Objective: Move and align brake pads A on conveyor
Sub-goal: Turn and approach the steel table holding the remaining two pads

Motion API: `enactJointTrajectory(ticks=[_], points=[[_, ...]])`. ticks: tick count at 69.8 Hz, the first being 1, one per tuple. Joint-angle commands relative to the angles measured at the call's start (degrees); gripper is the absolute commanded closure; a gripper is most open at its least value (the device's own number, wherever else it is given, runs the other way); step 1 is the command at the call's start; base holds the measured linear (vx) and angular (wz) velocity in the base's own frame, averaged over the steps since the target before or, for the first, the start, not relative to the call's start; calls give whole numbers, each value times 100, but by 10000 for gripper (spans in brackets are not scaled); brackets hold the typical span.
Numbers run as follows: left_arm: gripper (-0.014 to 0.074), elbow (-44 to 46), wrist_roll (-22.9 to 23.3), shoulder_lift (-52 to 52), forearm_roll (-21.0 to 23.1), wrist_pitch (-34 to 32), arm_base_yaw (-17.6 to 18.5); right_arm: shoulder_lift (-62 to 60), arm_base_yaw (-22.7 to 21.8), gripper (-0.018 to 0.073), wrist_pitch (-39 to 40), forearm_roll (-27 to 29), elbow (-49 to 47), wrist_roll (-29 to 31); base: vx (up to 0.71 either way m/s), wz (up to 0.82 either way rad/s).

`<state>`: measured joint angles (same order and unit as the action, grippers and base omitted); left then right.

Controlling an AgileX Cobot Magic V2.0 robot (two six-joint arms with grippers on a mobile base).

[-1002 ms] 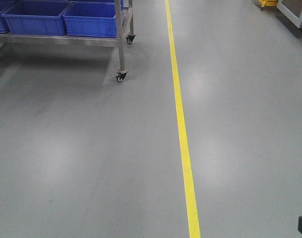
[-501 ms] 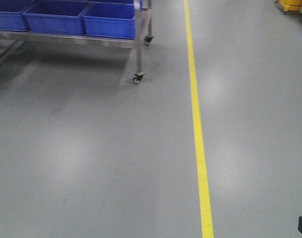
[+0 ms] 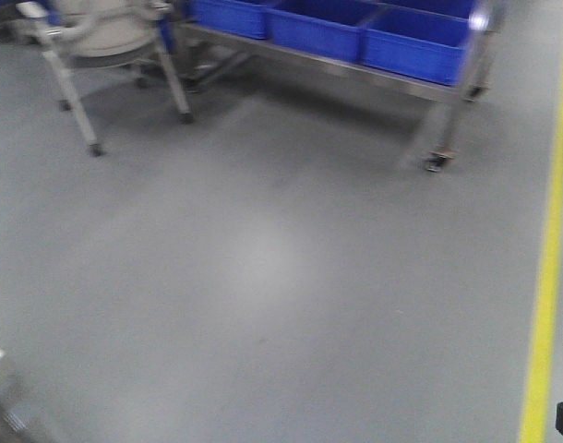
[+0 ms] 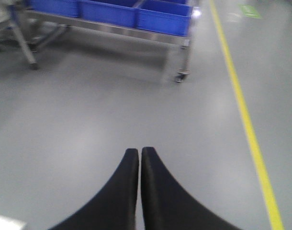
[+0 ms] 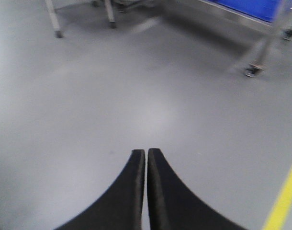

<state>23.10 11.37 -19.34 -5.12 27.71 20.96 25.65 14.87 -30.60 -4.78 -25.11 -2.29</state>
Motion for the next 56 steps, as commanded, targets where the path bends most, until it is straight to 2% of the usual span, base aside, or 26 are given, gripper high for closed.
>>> enactJointTrajectory(ticks=[1,56], points=[[603,151,11,-37,-19,-427,34,46,-7,566,407,-53,-147,74,-3,95],[603,151,11,-37,-19,-427,34,46,-7,566,407,-53,-147,74,3,91]])
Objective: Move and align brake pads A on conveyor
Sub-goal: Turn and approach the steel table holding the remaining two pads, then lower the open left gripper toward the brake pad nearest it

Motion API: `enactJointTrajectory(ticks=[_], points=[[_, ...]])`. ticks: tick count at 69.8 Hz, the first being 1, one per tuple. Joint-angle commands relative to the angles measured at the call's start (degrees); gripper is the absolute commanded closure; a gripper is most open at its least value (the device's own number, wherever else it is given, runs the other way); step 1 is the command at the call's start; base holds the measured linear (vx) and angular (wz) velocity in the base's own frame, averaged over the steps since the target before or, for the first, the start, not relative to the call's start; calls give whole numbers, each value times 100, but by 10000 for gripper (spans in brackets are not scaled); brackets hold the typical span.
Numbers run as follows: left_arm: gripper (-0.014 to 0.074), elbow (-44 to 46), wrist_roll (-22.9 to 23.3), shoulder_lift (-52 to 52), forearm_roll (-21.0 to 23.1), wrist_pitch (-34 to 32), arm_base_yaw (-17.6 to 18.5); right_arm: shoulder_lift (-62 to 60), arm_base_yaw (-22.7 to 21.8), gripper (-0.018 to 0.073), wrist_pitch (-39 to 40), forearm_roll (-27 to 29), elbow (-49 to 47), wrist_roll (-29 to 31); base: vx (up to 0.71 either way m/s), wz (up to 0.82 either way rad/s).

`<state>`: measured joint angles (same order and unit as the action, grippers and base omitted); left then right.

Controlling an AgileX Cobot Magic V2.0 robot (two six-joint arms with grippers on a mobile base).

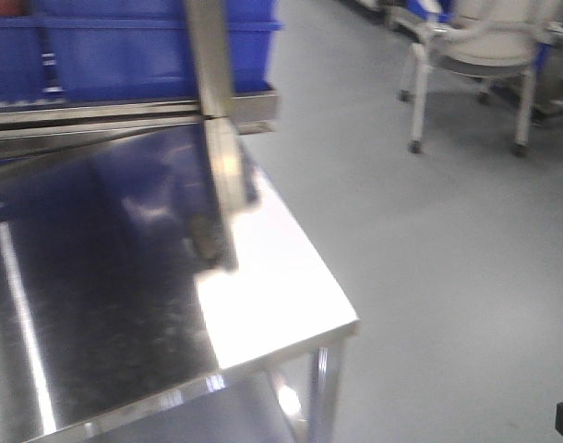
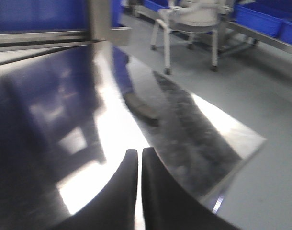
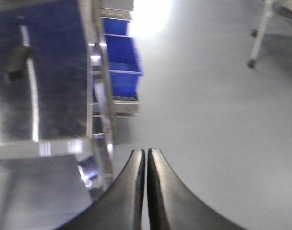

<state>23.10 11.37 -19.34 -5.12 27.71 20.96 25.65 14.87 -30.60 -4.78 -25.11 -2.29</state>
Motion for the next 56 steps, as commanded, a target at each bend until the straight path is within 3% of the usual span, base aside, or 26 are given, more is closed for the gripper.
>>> enactJointTrajectory(ticks=[1,28,56], points=[[603,151,11,-37,-19,-427,34,46,-7,566,407,-53,-147,74,11,88],[603,151,11,-37,-19,-427,34,46,-7,566,407,-53,-147,74,8,67],[603,151,11,-37,-19,-427,34,46,-7,566,407,-53,-147,74,5,22]])
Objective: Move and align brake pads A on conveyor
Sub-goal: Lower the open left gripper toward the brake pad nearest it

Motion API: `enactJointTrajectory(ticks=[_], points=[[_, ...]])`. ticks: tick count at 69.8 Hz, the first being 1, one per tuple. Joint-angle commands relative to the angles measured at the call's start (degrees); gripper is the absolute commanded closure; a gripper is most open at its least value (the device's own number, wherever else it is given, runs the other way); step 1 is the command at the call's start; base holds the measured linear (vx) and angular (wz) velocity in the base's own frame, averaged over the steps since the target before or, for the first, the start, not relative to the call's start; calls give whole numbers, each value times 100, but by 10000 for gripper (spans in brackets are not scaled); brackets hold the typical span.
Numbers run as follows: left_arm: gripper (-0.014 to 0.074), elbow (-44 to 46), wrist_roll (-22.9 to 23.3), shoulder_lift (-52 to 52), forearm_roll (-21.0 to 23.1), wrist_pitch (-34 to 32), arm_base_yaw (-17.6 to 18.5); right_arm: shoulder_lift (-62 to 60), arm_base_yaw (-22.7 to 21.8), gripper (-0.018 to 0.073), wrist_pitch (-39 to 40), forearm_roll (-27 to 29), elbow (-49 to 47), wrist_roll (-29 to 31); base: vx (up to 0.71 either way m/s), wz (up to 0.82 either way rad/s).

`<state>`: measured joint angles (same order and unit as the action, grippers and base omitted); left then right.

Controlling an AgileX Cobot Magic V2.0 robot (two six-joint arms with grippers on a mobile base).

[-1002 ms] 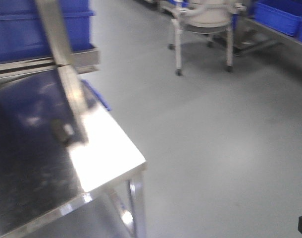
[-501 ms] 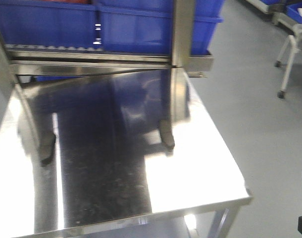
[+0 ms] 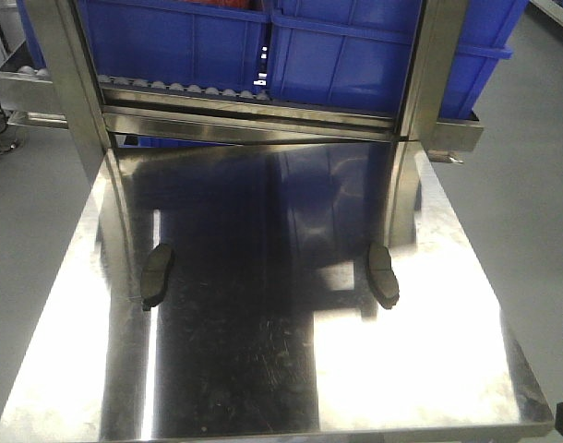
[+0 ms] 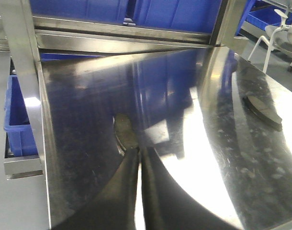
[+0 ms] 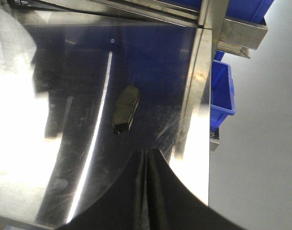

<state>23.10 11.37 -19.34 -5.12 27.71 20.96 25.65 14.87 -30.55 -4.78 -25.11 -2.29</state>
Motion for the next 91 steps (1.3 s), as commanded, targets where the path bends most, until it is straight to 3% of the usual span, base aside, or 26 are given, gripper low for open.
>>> enactJointTrajectory(ticks=[1,91], points=[[603,151,11,-37,-19,-427,34,46,-7,566,402,-53,-147,74,8,10],[603,151,11,-37,-19,-427,34,46,-7,566,402,-53,-147,74,5,1]])
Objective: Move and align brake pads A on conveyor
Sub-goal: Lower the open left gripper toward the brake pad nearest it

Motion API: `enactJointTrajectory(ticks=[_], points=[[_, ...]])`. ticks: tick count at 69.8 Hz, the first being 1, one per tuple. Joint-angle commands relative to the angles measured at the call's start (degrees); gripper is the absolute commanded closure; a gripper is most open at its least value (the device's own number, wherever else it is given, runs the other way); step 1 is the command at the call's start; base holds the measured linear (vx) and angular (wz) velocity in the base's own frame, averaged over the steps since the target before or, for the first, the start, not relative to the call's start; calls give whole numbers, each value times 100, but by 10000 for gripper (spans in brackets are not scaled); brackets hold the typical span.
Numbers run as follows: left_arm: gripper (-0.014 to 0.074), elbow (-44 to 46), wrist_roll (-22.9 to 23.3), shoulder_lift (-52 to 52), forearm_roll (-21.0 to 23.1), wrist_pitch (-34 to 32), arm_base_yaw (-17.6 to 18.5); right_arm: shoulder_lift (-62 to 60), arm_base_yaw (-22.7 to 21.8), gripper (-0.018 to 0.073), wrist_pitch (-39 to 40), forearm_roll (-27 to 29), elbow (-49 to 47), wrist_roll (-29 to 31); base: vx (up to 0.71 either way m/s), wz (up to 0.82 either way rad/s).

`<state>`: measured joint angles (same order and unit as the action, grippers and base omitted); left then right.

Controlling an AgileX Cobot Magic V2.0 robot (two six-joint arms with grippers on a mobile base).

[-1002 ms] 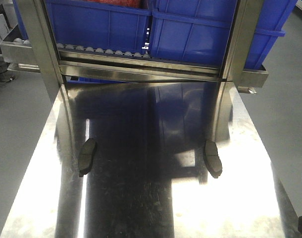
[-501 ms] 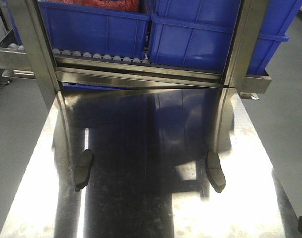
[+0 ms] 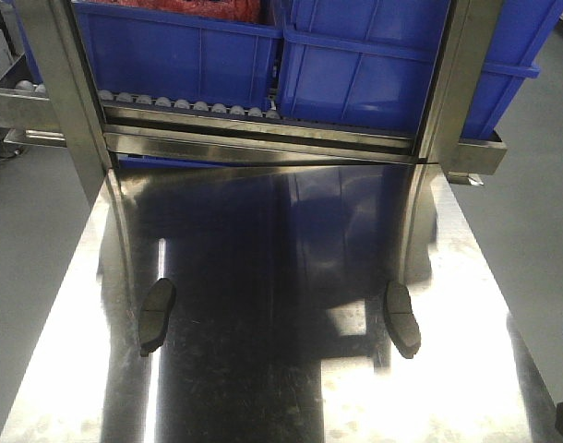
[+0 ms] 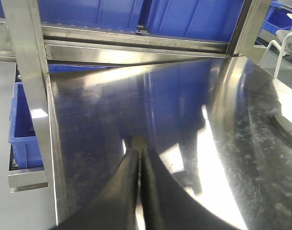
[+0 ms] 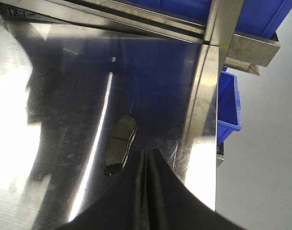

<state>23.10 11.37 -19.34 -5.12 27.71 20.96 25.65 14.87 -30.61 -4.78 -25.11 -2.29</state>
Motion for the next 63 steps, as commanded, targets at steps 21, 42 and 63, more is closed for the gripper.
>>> enactJointTrajectory(ticks=[21,42,63], points=[[603,151,11,-37,-19,-427,34,46,-7,566,408,-53,-147,74,0,0],[597,151,5,-37,-25,-432,34,46,-7,566,408,-53,-147,74,0,0],[189,151,5,-37,-18,-361,34,46,-7,566,408,-53,-147,74,0,0]])
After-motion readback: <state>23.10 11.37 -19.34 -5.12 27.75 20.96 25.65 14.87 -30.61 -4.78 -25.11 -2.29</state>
